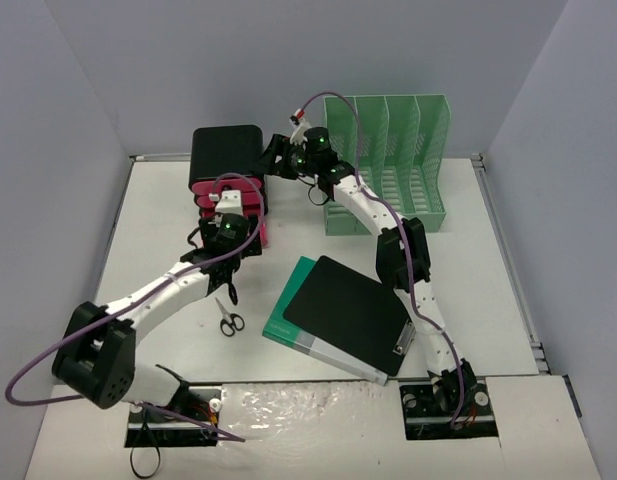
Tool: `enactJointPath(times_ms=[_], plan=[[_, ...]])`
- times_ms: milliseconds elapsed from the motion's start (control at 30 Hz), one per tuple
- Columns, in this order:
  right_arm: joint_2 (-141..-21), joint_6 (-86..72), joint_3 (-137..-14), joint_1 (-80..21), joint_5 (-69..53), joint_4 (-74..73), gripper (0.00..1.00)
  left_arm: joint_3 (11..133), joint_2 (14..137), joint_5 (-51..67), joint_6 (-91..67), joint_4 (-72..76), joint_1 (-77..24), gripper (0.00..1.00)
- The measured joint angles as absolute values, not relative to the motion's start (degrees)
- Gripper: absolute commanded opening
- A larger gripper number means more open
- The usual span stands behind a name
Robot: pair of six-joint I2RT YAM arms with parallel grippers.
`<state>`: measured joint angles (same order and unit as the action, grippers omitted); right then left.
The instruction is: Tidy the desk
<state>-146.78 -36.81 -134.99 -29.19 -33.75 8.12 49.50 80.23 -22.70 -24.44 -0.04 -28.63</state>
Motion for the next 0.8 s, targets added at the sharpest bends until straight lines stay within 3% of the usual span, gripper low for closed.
enactJointPath(times_ms=[467, 800], plan=[[-146.5, -36.8, -134.6, -29.0, -33.1, 7.9, 0.69, 51.7, 65.0, -24.6, -43.6, -32.3, -31.9, 0.76], [-146.5, -36.9, -135.2, -28.9, -33.1, 6.6, 0.69, 43.6, 57.4, -21.4, -60.1, -42.2, -34.9, 0.75]])
